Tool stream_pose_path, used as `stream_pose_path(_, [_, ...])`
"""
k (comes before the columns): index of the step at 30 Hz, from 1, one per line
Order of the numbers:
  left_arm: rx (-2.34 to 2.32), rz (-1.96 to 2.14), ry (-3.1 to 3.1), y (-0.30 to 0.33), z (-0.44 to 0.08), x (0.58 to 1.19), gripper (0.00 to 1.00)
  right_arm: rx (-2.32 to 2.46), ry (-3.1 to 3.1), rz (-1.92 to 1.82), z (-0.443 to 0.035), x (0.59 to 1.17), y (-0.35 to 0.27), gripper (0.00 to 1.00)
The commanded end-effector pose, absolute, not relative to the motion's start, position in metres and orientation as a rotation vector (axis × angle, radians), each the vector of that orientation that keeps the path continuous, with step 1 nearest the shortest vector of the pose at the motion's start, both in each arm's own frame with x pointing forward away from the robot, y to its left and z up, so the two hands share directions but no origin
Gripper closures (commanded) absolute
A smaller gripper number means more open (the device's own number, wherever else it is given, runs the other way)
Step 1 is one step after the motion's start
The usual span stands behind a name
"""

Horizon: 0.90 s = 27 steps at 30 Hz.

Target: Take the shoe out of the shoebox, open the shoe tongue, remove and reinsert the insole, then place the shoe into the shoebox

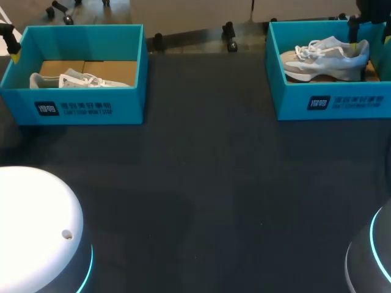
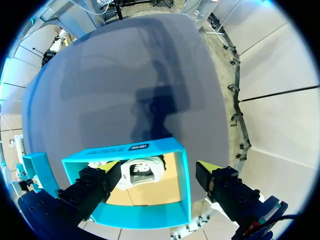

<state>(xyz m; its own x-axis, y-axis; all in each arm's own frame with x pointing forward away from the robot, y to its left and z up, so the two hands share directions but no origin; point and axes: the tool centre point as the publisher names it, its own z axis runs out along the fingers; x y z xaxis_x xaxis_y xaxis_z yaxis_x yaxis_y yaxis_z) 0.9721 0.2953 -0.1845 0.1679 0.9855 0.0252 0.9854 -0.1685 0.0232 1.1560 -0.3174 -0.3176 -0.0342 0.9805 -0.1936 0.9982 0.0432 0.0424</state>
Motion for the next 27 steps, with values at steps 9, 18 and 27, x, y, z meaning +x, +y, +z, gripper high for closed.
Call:
stream_pose_path(9, [2.4,0.06,2.024,0.295,-0.184,0.971,0.0,2.073,2.193,-0.167,-0.334,1.168,-0.32,0.12])
stream_pose_path(18, [2.4,0.06,2.024,0.295,-0.184,0.971,0.0,2.085,2.208,-0.165,-0.342,1.169,-0.32,0.15])
stream_pose_path(27, [2.4,0.06,2.024,0.295,-0.184,0.971,0.0,2.107,2.223,-0.167,-0.354,1.17,-0.32,0.25])
